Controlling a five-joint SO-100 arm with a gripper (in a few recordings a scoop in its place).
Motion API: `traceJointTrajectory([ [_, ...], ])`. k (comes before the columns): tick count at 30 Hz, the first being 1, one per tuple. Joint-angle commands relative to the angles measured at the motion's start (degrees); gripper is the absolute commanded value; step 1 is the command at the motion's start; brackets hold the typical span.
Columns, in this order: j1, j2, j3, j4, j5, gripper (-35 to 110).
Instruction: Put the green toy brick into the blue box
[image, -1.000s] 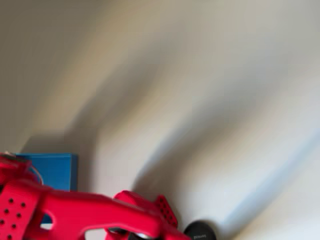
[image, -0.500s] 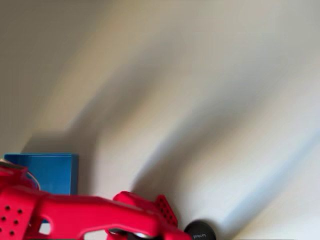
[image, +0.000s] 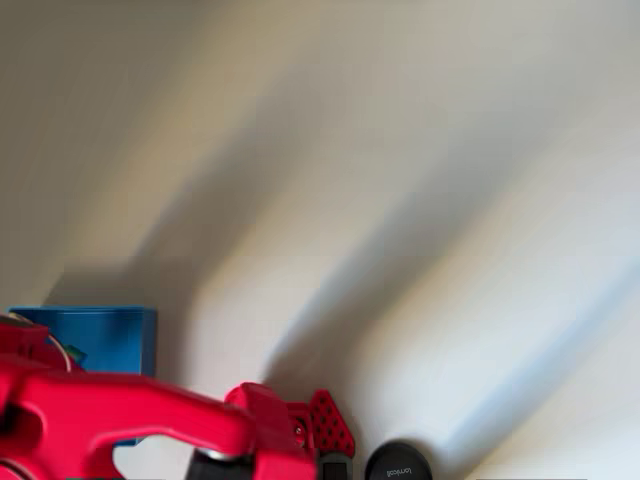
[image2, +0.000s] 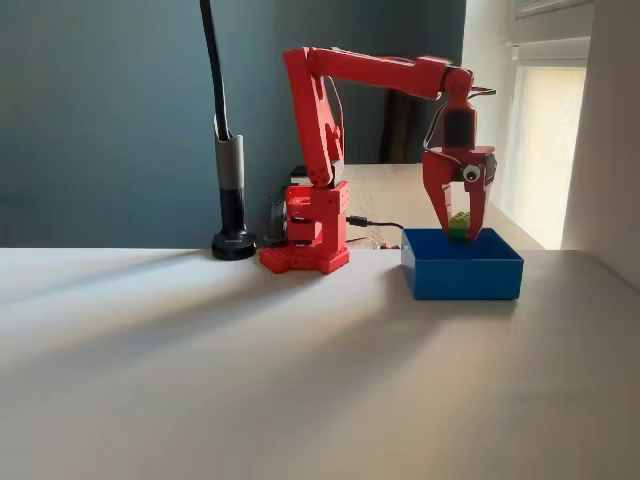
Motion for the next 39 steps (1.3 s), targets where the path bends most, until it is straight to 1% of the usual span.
traceJointTrajectory([
  [1, -1.23, -0.26, -3.6, 0.53, -1.67, 0],
  [7, -0.97, -0.88, -4.57, 2.72, -2.64, 2],
  [16, -0.79, -0.88, -5.8, 7.03, -3.96, 21],
  [19, -0.79, -0.79, -5.89, 7.47, -4.57, 24],
  [23, -0.62, -0.7, -6.59, 7.56, -5.19, 21],
  [24, -0.44, -0.7, -6.77, 7.56, -5.45, 19],
  [27, 0.7, -0.44, -7.73, 7.56, -6.33, 6],
  [30, 2.37, 0.09, -8.79, 7.56, -6.77, 1],
  [34, 5.8, 0.18, -9.49, 7.47, -7.47, 0],
  [39, 13.54, 0.26, -11.69, 7.47, -9.76, 0],
])
